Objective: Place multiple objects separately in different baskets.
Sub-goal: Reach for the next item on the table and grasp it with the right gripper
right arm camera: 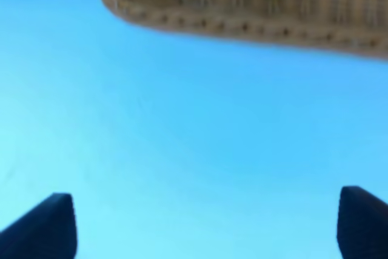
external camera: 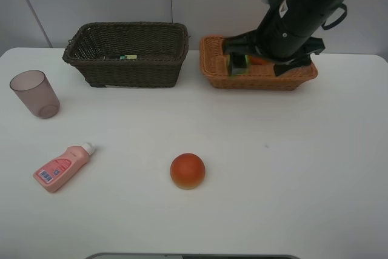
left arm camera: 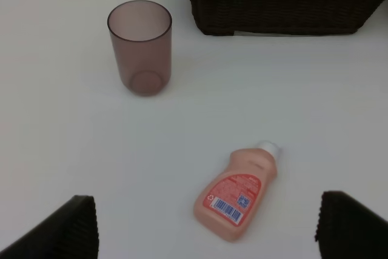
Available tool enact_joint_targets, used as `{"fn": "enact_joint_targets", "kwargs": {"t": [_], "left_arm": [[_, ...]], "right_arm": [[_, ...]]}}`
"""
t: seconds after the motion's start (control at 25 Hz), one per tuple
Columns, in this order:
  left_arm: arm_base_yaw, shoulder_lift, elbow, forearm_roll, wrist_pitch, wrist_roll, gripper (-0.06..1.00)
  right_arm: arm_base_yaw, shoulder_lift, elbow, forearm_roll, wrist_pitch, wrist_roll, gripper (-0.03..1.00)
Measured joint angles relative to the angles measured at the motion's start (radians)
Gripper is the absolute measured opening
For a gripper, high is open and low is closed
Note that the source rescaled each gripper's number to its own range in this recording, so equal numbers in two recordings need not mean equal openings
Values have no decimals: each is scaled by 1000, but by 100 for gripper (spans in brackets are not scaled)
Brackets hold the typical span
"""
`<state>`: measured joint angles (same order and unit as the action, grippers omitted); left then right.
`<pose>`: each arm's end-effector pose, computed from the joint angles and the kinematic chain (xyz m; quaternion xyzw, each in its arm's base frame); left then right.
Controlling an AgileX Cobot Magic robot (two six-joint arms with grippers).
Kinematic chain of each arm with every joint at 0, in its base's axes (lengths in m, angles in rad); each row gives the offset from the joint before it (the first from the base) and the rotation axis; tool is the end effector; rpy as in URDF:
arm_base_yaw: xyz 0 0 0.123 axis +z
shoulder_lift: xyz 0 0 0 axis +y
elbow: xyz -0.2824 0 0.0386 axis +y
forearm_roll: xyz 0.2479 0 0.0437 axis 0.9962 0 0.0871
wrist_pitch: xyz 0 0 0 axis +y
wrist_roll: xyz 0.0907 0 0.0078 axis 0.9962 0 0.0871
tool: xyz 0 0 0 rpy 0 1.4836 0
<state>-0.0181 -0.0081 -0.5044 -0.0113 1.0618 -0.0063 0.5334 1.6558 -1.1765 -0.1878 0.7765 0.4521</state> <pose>-0.0067 -0.0008 0.2783 0.0053 0.8502 -0.0121 0.5263 0.2975 0.1618 0.2428 -0.0920 0.9726 0.0256 0.2120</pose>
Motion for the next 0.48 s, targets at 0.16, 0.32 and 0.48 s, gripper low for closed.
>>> {"fn": "enact_joint_targets", "kwargs": {"t": [0.16,0.32,0.48], "left_arm": [[0,0,0,0,0,0,92],[0,0,0,0,0,0,92],[0,0,0,0,0,0,92]], "right_arm": [[105,-14,57,36,-1,44,91],[215,1,60,62,-37,133,91],[285,30,60,75,-78,207,91]]}}
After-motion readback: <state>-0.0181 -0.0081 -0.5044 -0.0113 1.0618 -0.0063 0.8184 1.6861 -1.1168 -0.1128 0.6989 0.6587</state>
